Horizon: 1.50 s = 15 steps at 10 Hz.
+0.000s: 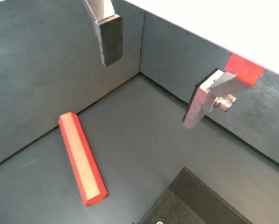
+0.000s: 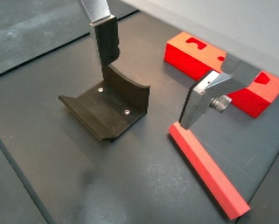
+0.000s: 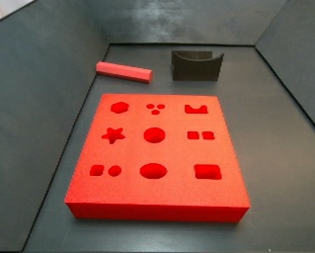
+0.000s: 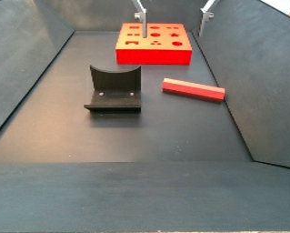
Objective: Pick up the hexagon object. Move up. Place the hexagon object on the fixture. Regrasp the hexagon object. Move to above the board. Insert the hexagon object.
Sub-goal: Pick up the hexagon object.
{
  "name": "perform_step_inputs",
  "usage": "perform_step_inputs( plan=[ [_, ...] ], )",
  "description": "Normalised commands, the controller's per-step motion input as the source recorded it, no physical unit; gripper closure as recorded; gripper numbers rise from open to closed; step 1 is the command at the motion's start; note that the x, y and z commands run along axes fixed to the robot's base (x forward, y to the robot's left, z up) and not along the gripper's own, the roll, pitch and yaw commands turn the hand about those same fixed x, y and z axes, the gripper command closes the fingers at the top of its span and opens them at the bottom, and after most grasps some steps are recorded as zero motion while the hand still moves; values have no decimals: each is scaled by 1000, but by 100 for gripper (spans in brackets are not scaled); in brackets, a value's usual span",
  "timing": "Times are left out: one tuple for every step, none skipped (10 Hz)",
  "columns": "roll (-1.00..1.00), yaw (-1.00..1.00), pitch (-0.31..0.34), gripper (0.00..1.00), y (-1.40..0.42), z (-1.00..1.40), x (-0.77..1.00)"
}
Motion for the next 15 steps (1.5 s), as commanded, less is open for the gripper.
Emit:
perform_step_inputs(
  plan=[
    [100,77,0,0,0,-331,-6],
    [270,631,-97,0,-417,-643,-357],
    [186,820,-67,0,-354,-749,-283],
    [194,834,-23,0,-331,-800,-283],
    [169,849,0,0,-343,-771,-197],
    [123,851,43,0,-369,-749,-49],
    [41,806,54,0,-326,-640,-74],
    [0,674,0,0,-303,-609,-209],
    [-29,540,-59,0,-203,-777,-297],
    [-29,454,-126,0,-197,-829,-320],
    [-29,360,-224,0,-200,-700,-371],
    [-54,403,-300,0,-186,-543,-449],
    [-56,454,-324,0,-149,-494,-449],
    [-37,466,-324,0,-106,-500,-437],
    [0,440,-303,0,-31,-563,-309]
  ],
)
